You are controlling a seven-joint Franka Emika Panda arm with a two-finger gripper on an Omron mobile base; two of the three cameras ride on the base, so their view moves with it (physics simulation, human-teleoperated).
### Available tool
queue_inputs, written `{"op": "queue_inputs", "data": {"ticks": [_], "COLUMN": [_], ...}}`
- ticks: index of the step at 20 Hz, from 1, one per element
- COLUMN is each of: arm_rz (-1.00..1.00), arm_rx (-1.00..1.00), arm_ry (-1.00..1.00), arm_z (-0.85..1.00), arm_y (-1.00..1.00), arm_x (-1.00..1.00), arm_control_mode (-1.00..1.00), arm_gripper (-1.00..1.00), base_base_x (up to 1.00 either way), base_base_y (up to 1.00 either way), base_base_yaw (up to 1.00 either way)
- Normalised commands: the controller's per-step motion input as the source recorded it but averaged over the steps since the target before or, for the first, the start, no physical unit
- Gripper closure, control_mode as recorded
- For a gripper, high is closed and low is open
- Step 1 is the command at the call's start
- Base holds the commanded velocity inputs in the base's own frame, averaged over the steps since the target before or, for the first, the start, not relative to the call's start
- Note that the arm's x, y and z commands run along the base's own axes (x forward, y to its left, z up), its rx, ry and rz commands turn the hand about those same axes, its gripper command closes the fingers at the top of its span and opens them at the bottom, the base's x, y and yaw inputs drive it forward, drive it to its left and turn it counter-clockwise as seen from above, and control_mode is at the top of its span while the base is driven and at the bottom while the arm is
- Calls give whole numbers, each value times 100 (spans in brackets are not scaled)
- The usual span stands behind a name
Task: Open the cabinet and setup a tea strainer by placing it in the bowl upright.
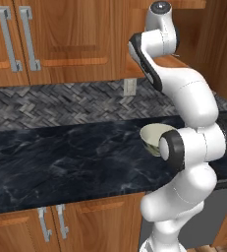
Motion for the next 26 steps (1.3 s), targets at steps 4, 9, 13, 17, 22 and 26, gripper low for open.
{"op": "queue_inputs", "data": {"ticks": [4,9,13,17,22,26], "arm_rz": [0,0,4,6,7,10], "arm_rx": [0,0,0,0,0,0], "arm_ry": [0,0,0,0,0,0], "arm_z": [0,-4,-7,-10,-9,-9], "arm_y": [-11,-8,0,0,0,0], "arm_x": [26,21,18,18,21,24], "arm_control_mode": [-100,-100,-100,-100,-100,-100], "arm_gripper": [-100,-100,-100,-100,-100,-100], "base_base_x": [0,0,0,0,0,0], "base_base_y": [0,0,0,0,0,0], "base_base_yaw": [0,0,0,0,0,0]}}
